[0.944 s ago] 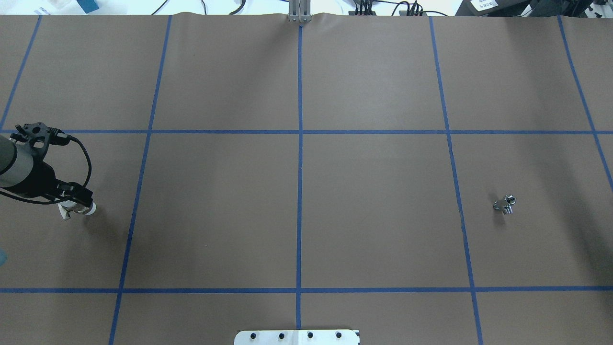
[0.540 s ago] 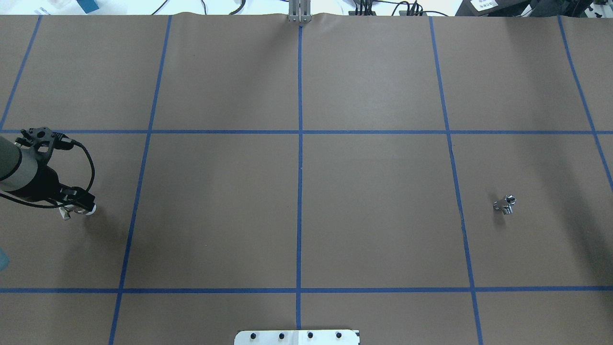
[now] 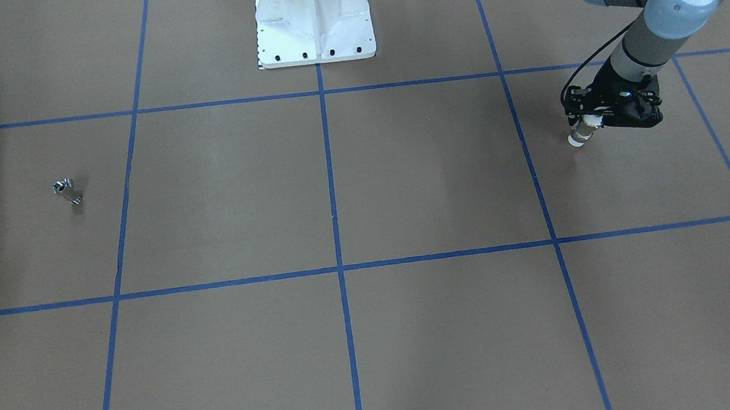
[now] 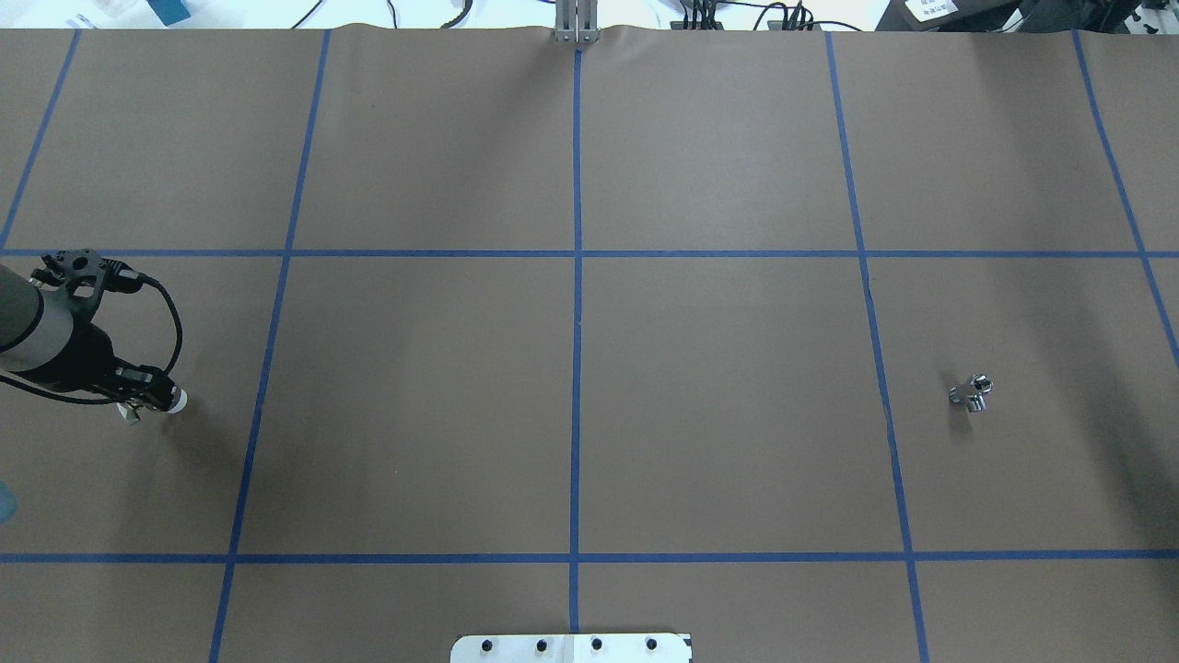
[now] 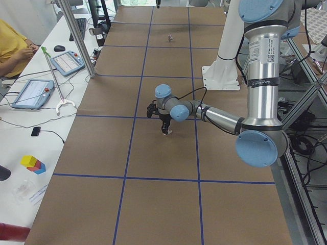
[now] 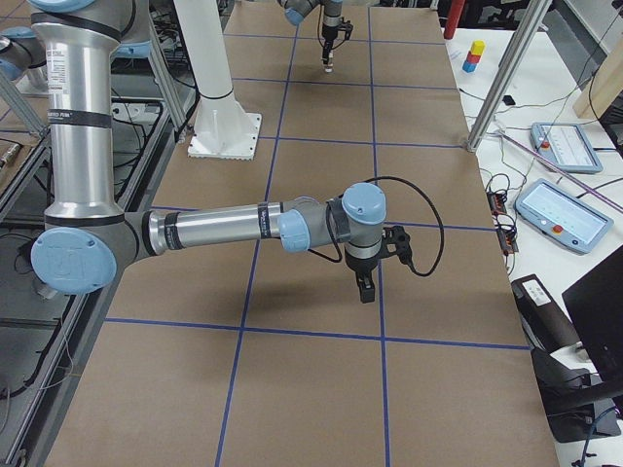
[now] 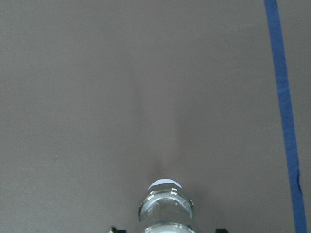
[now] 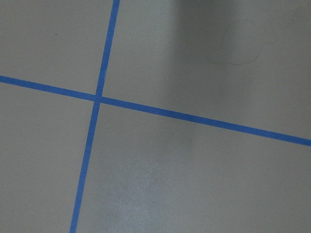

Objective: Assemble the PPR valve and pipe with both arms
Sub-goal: 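Lower the left gripper onto the white-and-silver valve and grasp it, then carry the valve with the left gripper toward the table center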

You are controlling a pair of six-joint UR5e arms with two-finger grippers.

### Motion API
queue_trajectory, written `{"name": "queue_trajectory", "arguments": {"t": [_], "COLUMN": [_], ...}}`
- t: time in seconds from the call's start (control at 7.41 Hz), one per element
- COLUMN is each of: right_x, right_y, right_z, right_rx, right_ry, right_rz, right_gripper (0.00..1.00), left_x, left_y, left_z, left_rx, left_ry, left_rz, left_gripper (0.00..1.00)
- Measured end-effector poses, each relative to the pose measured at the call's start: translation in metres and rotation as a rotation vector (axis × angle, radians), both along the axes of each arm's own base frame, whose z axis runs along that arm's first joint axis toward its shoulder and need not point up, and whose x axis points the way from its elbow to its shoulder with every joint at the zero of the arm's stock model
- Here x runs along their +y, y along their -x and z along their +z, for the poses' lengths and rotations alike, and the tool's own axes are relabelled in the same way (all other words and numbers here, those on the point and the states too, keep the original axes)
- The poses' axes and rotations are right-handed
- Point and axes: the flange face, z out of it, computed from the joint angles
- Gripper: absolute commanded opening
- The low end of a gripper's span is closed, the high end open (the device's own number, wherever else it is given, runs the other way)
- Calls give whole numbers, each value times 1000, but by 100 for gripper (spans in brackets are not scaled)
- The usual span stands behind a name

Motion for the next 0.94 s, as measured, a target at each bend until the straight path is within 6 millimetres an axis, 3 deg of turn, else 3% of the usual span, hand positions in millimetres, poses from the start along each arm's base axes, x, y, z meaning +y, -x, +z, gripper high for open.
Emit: {"name": "queue_trajectory", "arguments": {"t": [0.54, 0.67, 0.94], "right_x": [0, 0, 0], "right_y": [0, 0, 0], "right_z": [-1, -1, -1], "right_rx": [-1, -1, -1], "right_ry": [-2, -2, -2], "right_rz": [0, 0, 0], "right_gripper": [100, 100, 100], "left_x": [-5, -15, -45], "left_y": [-3, -13, -41], "left_z": [-19, -37, -99], "left_rx": [14, 7, -18], "left_ry": [-3, 6, 30], "left_rz": [0, -1, -4], "left_gripper": [0, 0, 0]}}
